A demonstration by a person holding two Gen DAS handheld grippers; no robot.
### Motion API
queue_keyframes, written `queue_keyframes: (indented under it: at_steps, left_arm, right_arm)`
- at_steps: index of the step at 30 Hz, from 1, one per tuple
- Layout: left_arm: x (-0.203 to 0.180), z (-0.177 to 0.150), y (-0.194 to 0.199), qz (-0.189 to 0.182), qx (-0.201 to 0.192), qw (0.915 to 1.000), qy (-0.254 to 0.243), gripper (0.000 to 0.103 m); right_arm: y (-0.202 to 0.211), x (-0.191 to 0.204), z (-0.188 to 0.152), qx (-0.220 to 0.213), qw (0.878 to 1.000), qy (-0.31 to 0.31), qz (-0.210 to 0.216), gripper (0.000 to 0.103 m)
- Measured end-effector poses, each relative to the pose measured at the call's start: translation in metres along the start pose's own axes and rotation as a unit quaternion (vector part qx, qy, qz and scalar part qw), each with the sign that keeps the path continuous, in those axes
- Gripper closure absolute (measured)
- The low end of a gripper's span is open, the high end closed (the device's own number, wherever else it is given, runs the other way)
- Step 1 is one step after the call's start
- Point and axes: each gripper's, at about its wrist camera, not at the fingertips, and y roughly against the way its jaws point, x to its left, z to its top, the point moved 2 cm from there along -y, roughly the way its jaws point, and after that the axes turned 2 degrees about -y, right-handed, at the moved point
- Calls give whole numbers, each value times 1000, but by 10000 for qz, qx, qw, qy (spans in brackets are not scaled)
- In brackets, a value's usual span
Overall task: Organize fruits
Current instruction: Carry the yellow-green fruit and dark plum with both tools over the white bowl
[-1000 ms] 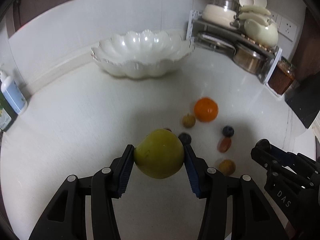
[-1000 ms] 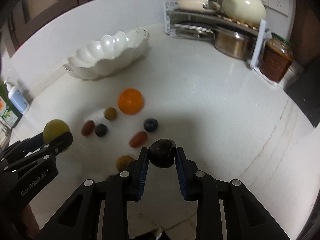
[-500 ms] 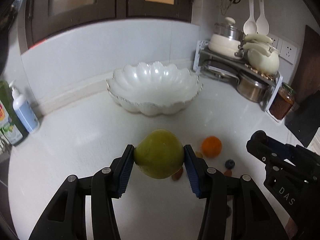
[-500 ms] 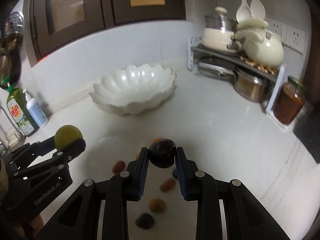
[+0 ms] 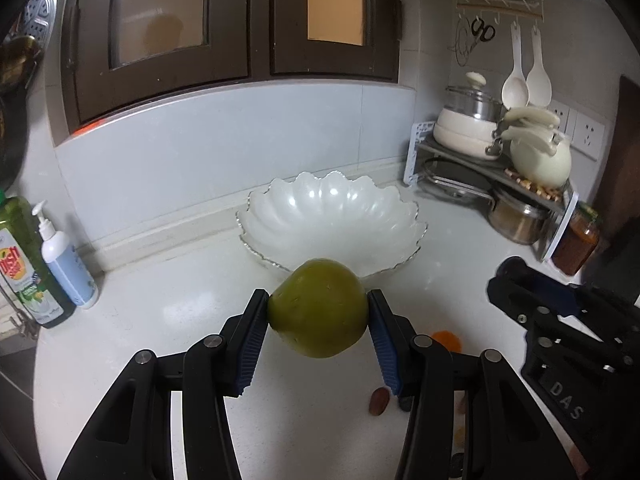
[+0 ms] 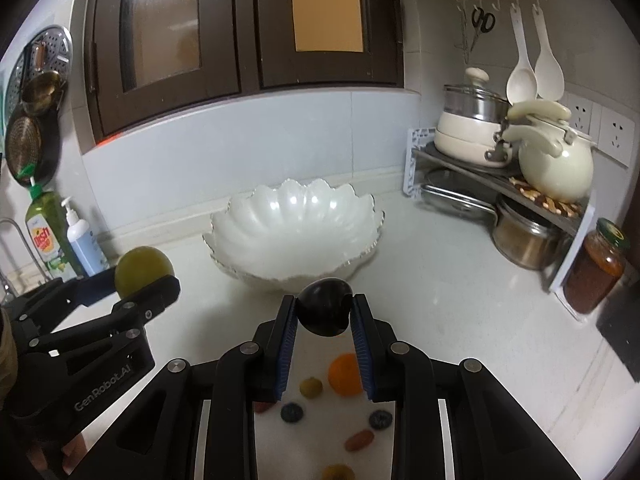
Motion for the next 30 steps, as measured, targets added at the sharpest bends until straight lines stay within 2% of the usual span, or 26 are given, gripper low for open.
queue_keyframes:
  at_steps: [8,15,24,30]
  left_arm:
    - [2,28,-1,103,-198,9997,-118,54]
    - [8,50,-14,106,-139,9998,-99,54]
    - [15,80,-30,231,-101,9996,-117,54]
    - [23,96,-49,257,98,9996,-81,54]
  right_arm:
    - [-6,1,31,-270,9995,175,-32,74]
    - [-10,5,60,-516,9980,355,-54,74]
    - [-40,6,91,-340,9987,328,189,74]
    - [-65,5,109,-141,9990,381,191,74]
